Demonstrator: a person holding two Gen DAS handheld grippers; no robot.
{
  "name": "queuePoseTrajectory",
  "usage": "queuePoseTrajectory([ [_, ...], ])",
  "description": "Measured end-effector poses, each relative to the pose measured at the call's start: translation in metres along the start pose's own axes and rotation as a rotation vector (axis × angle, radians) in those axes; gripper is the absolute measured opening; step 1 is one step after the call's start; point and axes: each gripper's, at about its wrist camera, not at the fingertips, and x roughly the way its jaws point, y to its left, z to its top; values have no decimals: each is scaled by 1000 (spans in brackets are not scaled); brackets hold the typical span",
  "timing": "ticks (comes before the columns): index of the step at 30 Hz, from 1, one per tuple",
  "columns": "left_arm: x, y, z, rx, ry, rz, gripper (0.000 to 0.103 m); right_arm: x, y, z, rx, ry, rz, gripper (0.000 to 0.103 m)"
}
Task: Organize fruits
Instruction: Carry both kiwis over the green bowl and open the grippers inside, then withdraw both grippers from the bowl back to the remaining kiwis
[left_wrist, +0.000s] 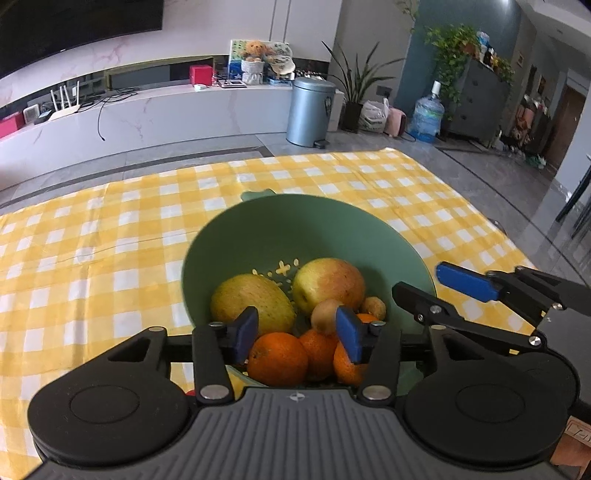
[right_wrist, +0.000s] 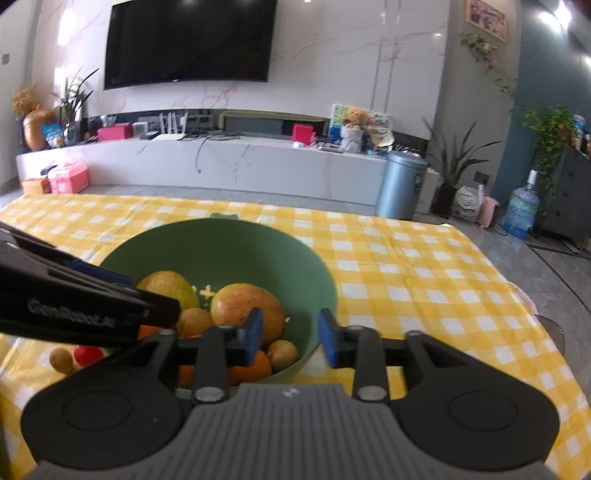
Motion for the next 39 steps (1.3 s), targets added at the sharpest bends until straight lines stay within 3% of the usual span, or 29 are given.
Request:
queuePoseTrajectory([
  [7, -18, 0, 1, -10, -53, 8, 73, -7, 1, 1, 13, -35, 0, 45],
  [12, -35, 1, 0, -16, -79, 19, 73, -16, 2, 1, 17, -81, 0, 62],
  [22, -70, 6, -10, 24, -110, 39, 73, -35, 13, 0, 14, -160, 45, 74],
  [32, -86, 18, -28, 73, -112, 41, 73, -53, 35, -10, 20, -165, 163, 74],
  [39, -87, 41, -45, 29, -92, 36, 73, -67, 50, -23, 27, -159, 212, 74],
])
